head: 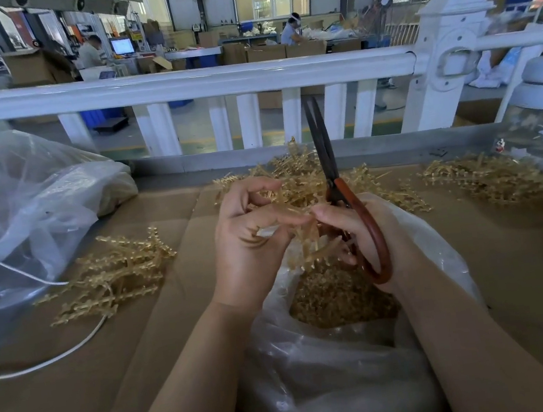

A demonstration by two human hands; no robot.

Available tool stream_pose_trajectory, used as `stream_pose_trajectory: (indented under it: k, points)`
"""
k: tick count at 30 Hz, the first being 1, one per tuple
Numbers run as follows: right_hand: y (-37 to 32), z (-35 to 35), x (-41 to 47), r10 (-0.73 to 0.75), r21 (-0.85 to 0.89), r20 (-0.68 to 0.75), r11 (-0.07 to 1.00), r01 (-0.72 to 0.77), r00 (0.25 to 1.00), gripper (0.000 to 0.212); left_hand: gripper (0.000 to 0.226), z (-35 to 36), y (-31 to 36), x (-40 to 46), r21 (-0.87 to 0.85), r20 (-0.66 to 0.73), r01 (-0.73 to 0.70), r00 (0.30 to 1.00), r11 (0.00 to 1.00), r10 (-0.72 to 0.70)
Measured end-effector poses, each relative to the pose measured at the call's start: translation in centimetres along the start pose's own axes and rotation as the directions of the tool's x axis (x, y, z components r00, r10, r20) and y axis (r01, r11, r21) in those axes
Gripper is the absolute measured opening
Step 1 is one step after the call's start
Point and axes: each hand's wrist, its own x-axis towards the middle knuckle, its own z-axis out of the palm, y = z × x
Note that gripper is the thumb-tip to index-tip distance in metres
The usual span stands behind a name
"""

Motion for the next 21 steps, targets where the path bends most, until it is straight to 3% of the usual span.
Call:
stream_pose_trajectory:
  k: [4,7,9,11,15,17,19,21]
  points:
    - [-0.4,0.0,-0.2,-0.031,0.089,0.033,0.996,0.028,0.999,0.032,0.036,0.0,0.0,0.1,-0.041,-0.001,0.057,0.998,0.998,-0.057]
    - [-0.5,0.4,-0.4,-0.063,0.155,-0.006,0.986,0.063,0.998,0.024,0.044,-0.3,-0.2,0.1,-0.088,-0.012,0.23,0.973,0.969,-0.232]
    - [-0.7,0.5,-0.5,-0.07,0.187,-0.043,0.979,0.077,0.997,0.026,0.039,-0.2,-0.4,0.0,-0.243,0.073,0.435,0.899,0.867,-0.431]
    - [-1.0,0.5,-0.6,-0.08,0.212,-0.085,0.973,0.096,0.993,0.034,0.035,-0.4,-0.7,0.1,-0.334,0.219,0.553,0.833,0.763,-0.508]
    - [-1.0,0.4,-0.8,-0.095,0.263,-0.163,0.955,0.136,0.982,0.024,0.041,-0.7,-1.3,-0.3,-0.372,0.617,0.677,0.691,0.635,-0.375]
    - [-1.0,0.4,-0.9,-0.115,0.285,-0.168,0.945,0.16,0.979,0.026,0.042,-0.6,-1.2,-0.4,-0.336,0.718,0.693,0.627,0.638,-0.302]
    - [-1.1,0.4,-0.9,-0.111,0.321,-0.161,0.934,0.158,0.981,0.03,0.036,-0.4,-1.0,-0.5,-0.36,0.699,0.674,0.653,0.645,-0.291]
    - [-1.0,0.5,-0.8,-0.111,0.281,-0.167,0.947,0.155,0.98,0.031,0.027,-0.1,-0.8,-0.4,-0.389,0.591,0.635,0.727,0.667,-0.348]
